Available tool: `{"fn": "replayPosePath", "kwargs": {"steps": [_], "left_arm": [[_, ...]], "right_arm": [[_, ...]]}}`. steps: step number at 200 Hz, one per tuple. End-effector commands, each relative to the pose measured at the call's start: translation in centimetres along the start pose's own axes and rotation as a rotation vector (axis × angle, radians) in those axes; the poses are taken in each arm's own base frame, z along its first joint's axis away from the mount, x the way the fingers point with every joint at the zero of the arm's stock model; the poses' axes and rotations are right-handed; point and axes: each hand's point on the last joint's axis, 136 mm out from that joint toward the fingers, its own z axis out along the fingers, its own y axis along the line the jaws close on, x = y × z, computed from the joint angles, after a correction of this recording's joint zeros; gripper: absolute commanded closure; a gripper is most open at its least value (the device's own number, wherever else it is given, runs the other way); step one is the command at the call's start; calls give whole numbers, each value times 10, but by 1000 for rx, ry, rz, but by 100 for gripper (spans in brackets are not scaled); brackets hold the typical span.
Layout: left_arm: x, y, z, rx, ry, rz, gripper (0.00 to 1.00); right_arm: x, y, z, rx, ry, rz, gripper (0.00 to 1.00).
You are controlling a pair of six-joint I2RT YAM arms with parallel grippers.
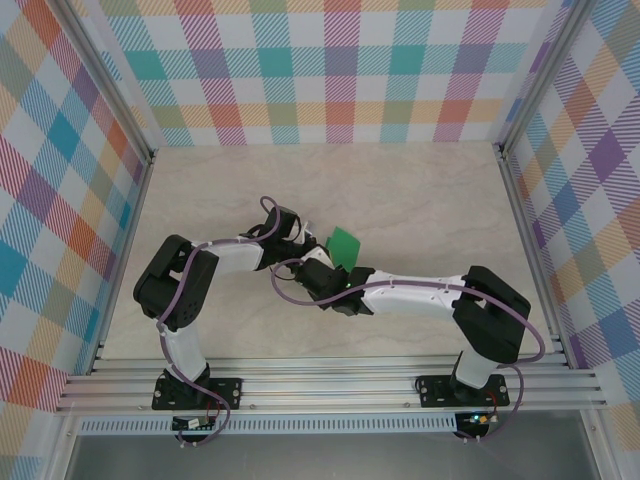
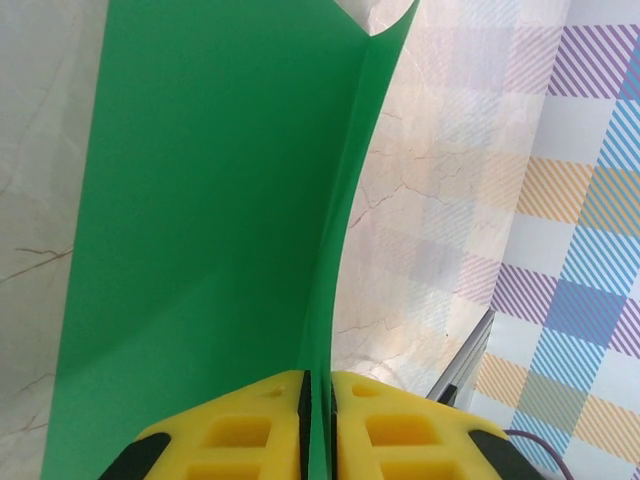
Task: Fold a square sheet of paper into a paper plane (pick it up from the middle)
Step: Fold the triangle a second time at the center of the table.
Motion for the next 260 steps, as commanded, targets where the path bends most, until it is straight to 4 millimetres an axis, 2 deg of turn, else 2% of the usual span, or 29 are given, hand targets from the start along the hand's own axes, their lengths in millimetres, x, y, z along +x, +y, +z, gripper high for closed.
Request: {"fn": "replayPosePath", "kwargs": {"steps": [1, 57, 95, 161, 198, 229, 260], "left_arm": [[0, -16, -2, 16, 1, 22, 85], [0, -20, -3, 28, 4, 28, 85], [1, -21, -3, 34, 7, 29, 85], [-1, -22, -3, 35, 7, 28, 85], [-1, -21, -2, 29, 6, 24, 85], [-1, -20, -2, 25, 6, 21, 85], [-1, -19, -2, 21, 7, 19, 85]], "right_arm": [[-14, 10, -8, -17, -27, -9, 48], [-9, 22, 1, -10, -3, -41, 37], [-1, 18, 9, 34, 16, -43, 38], [-1, 6, 9, 112, 12, -31, 52], [-3, 3, 3, 104, -4, -27, 54], [-4, 2, -1, 103, -6, -31, 60], [-4, 2, -2, 102, -8, -34, 71]]}}
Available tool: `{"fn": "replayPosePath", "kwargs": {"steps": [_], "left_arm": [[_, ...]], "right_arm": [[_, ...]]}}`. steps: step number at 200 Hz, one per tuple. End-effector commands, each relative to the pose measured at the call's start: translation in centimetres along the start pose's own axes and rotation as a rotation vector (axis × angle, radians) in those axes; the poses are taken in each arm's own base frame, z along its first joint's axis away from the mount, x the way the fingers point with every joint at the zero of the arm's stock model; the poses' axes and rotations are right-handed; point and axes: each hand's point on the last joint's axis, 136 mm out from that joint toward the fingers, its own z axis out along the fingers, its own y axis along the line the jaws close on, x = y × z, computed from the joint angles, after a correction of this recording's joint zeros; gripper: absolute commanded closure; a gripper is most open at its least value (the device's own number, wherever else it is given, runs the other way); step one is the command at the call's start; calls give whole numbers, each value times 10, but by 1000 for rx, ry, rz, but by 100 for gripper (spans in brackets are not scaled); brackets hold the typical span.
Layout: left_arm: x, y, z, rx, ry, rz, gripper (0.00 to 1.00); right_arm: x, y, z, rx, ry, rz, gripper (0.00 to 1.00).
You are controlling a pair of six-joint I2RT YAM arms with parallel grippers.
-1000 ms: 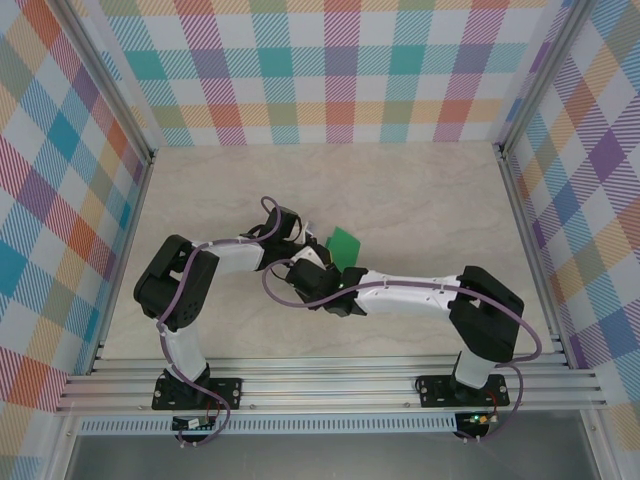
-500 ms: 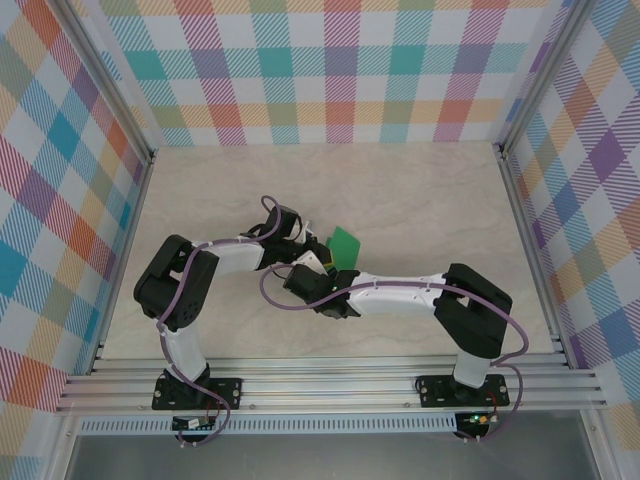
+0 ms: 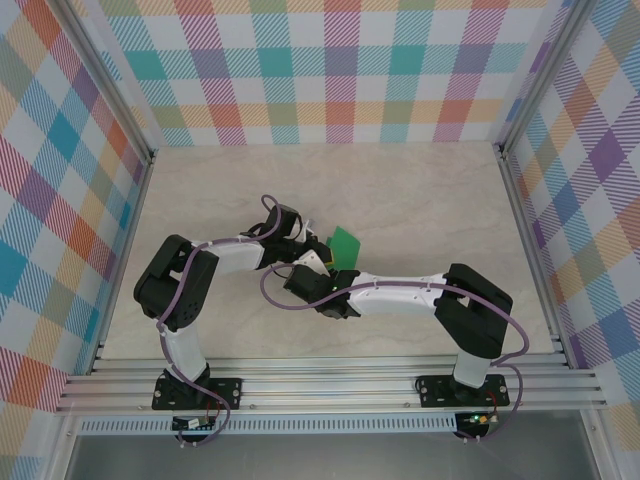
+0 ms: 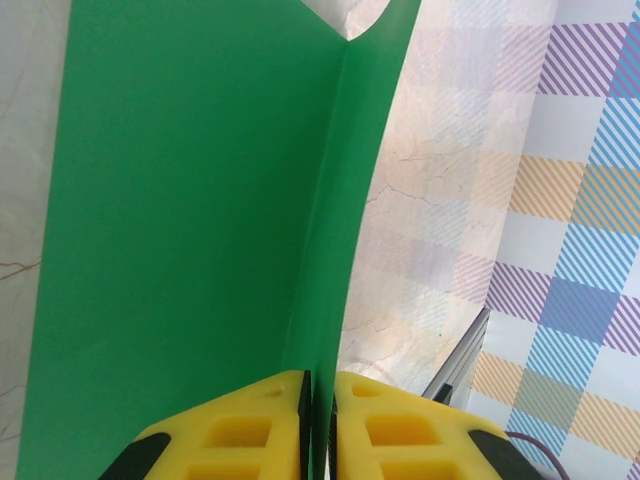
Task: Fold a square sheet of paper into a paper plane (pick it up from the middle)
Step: Fold the triangle a second time at the center of the table.
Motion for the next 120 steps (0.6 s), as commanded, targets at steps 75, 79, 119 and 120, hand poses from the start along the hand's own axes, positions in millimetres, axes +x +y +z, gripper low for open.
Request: {"fn": "replayPosePath", "kwargs": {"steps": [75, 79, 119, 120], "left_arm": [[-1, -10, -4, -13, -6, 9, 83], [-1, -10, -5, -18, -10, 9, 83], [-8, 1, -23, -128, -106, 19, 54], [-8, 1, -23, -132, -109, 18, 53]], "right_arm": [[-6, -3, -15, -16, -23, 12, 97], [-6, -3, -14, -20, -19, 12, 98], [1, 4, -12, -240, 12, 119, 98], [2, 4, -12, -246, 14, 124, 98]]}}
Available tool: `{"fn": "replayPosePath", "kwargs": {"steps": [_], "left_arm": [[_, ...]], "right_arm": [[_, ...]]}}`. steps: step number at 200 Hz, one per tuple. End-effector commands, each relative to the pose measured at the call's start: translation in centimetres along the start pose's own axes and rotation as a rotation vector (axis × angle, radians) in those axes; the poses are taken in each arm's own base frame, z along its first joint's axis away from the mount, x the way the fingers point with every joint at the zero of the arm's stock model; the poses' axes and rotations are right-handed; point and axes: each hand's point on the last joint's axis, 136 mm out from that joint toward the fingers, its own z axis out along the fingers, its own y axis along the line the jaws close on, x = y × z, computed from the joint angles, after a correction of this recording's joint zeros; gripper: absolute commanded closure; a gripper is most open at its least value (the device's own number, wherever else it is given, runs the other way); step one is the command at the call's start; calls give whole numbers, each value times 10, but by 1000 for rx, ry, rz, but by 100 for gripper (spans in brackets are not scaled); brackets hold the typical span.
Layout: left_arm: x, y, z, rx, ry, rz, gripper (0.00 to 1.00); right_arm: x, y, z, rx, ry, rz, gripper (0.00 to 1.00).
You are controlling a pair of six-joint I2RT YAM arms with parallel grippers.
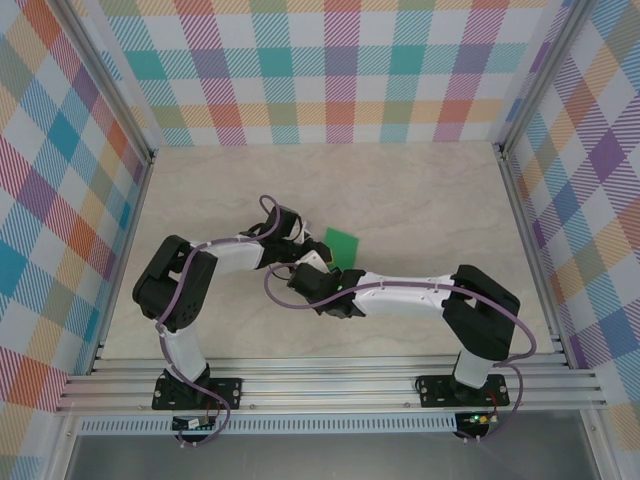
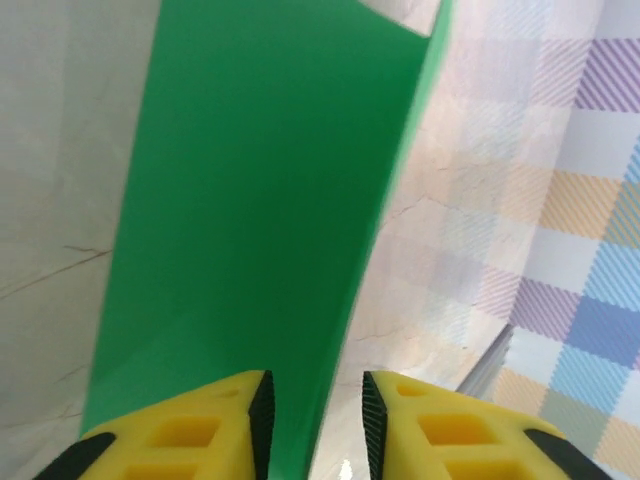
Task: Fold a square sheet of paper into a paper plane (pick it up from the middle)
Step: Fold the triangle a second time at the center of the table.
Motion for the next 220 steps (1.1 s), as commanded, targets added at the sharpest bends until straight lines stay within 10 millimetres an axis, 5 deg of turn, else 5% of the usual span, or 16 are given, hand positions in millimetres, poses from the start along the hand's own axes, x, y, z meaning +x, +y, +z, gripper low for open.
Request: {"fn": "replayPosePath", "kwargs": {"steps": [1, 39, 59, 141, 220], "left_arm": [[-8, -11, -21, -53, -88, 39, 52], [-16, 7, -44, -180, -213, 18, 30], [-16, 8, -51, -193, -243, 15, 29], [-7, 4, -53, -147, -242, 32, 42], [7, -4, -39, -121, -187, 75, 51]], "right_arm": [[-1, 6, -6, -175, 4, 91, 98], [-2, 8, -5, -413, 19, 208, 97], [-2, 4, -2, -499, 43, 263, 96], [15, -37, 16, -478, 117, 408, 91], [11, -45, 26, -543, 130, 479, 89]]}}
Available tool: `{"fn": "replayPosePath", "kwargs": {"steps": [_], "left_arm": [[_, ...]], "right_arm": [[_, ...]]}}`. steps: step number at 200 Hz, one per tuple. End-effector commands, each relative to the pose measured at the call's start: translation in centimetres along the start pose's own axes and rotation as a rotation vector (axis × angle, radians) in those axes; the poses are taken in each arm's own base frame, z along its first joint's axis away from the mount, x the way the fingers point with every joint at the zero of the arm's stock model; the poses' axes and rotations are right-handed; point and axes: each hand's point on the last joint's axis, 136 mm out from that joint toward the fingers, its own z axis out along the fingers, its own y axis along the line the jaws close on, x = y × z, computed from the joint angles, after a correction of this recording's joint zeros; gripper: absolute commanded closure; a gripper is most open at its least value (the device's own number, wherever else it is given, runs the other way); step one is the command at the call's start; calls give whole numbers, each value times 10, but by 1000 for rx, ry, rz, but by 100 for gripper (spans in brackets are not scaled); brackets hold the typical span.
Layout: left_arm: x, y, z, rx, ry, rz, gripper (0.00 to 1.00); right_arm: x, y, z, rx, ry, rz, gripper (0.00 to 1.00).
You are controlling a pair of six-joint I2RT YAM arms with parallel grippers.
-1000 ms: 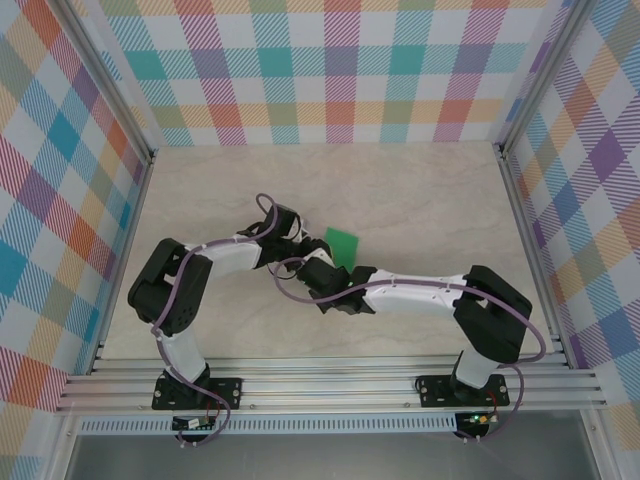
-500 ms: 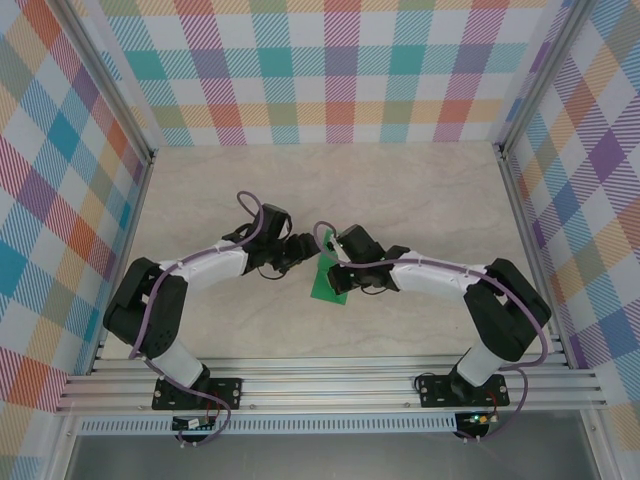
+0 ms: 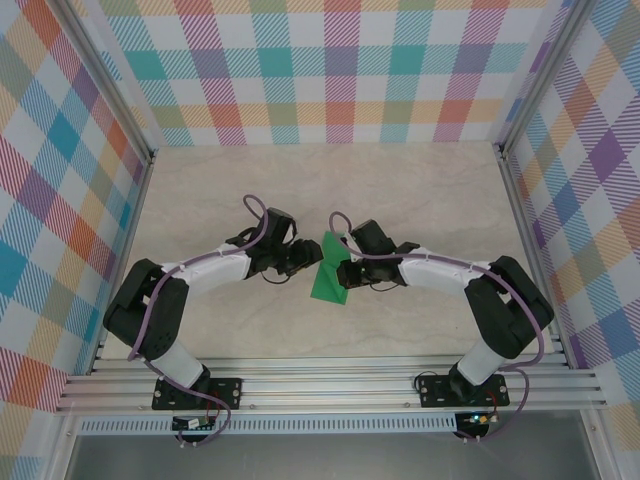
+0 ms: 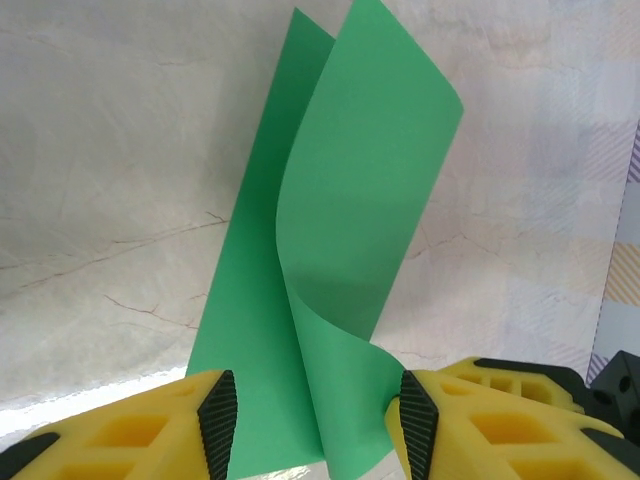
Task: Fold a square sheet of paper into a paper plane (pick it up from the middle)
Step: Fold the triangle a second time at the center of the table.
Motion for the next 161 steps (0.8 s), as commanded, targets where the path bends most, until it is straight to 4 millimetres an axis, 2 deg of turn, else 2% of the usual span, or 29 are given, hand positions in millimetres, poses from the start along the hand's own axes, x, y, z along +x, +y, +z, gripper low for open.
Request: {"fn": "replayPosePath", "kwargs": {"steps": [1, 48, 82, 134, 161], "left_arm": [[6, -7, 1, 29, 14, 32, 52], [11, -15, 7, 42, 33, 50, 62], [12, -25, 19, 67, 53, 52, 68], [14, -38, 40, 101, 83, 42, 71], [14, -35, 52, 97, 92, 19, 72]], "right_arm": [[0, 2, 4, -51, 16, 24, 89], [1, -12, 7, -39, 29, 66, 89], [0, -16, 7, -55, 16, 78, 88], [-3, -21, 8, -97, 13, 93, 87], [-4, -22, 8, -116, 12, 100, 86]]}}
